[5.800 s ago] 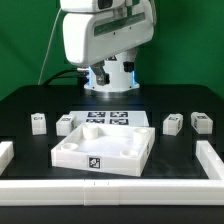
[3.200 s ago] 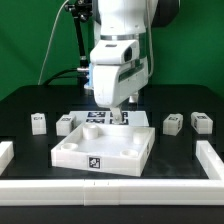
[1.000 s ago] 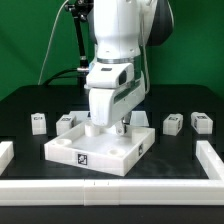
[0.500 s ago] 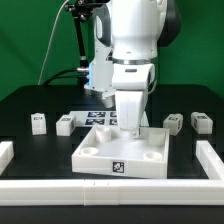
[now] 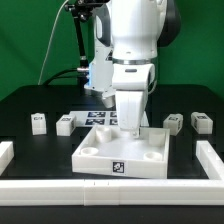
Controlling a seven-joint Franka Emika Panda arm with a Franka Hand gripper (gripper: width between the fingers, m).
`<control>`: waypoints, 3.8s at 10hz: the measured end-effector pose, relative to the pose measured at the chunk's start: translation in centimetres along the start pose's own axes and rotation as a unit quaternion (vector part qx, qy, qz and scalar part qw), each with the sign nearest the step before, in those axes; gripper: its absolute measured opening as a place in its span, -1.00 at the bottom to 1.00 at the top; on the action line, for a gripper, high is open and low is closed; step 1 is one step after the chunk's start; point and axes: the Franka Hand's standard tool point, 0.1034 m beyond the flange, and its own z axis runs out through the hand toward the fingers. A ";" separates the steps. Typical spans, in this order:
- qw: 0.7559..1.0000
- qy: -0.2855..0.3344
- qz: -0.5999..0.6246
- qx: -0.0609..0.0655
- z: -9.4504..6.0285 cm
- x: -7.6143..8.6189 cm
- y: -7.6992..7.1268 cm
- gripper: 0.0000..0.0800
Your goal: Assemble one leg
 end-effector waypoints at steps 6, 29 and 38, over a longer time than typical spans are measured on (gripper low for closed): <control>0.998 0.009 -0.062 -0.017 0.0 4.2 4.1 -0.85; 0.999 0.003 -0.050 -0.010 -0.2 4.7 4.8 0.62; 0.999 -0.009 0.042 -0.016 -4.3 5.8 0.2 0.62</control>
Offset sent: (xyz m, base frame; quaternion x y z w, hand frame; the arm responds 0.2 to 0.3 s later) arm 0.0413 0.0277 -0.0189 0.0029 0.0084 -0.1280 0.9917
